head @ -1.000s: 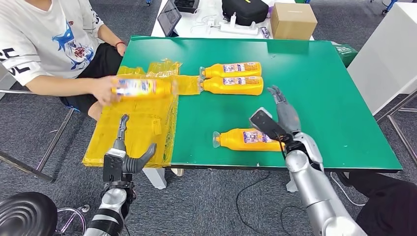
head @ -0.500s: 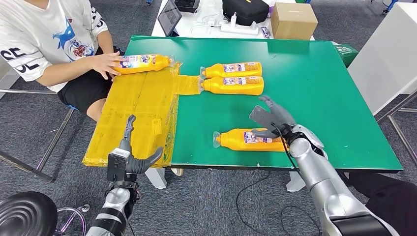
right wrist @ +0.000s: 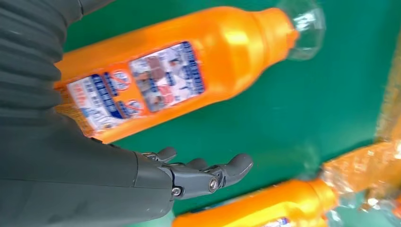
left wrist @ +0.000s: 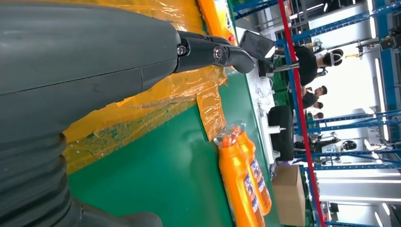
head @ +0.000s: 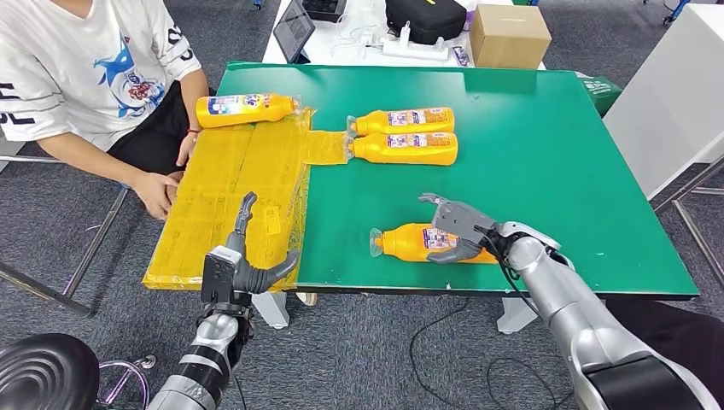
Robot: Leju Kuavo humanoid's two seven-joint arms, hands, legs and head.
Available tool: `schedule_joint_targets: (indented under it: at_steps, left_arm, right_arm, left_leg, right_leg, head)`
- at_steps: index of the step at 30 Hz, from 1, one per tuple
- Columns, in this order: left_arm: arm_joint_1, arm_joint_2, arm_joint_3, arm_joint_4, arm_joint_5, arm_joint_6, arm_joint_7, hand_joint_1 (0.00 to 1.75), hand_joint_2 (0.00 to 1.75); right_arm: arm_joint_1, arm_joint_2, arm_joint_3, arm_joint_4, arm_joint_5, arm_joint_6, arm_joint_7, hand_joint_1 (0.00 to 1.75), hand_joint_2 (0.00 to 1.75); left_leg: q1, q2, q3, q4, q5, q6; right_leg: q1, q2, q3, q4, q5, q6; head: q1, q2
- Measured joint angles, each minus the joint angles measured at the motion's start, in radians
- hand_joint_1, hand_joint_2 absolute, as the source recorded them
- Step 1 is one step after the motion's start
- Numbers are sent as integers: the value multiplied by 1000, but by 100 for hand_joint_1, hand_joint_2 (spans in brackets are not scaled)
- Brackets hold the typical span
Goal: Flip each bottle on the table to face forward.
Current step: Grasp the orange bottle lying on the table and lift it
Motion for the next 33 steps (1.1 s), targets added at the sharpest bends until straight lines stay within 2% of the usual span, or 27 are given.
schedule_joint_targets:
  at_steps: [6, 11, 17, 24, 33]
  left_arm:
    - [-4, 0, -3, 14, 6, 1, 0, 0, 175]
    - [-6, 0, -4, 21, 7, 2, -1, 0, 175]
    - [-7, 0, -4, 27, 9, 1, -1, 0, 175]
    - [-8, 0, -4, 29, 10, -1, 0, 0, 175]
    - [-10, 0, -12, 30, 10, -6, 3, 0, 175]
  right_arm:
    - [-25, -58, 76, -2, -17, 0, 32, 0, 175]
    - [-35, -78, 106, -2, -18, 0, 35, 0, 175]
    - [-41, -90, 140, -2, 5, -26, 66, 0, 175]
    - [-41, -93, 227, 4, 73, -117, 132, 0, 175]
    - [-28, -73, 289, 37, 89, -146, 146, 0, 175]
  left_leg:
    - [0, 0, 0, 0, 0, 0]
    - [0, 0, 0, 0, 0, 0]
    - [0, 0, 0, 0, 0, 0]
    - [0, 0, 0, 0, 0, 0]
    - [0, 0, 0, 0, 0, 0]
  right_leg:
    - [0, 0, 0, 0, 0, 0]
    - [0, 0, 0, 0, 0, 0]
    - [0, 0, 0, 0, 0, 0]
    - [0, 0, 0, 0, 0, 0]
    - [0, 0, 0, 0, 0, 0]
  head:
    - [0, 0]
    - [0, 0]
    - [0, 0]
    - [0, 0]
    - [0, 0]
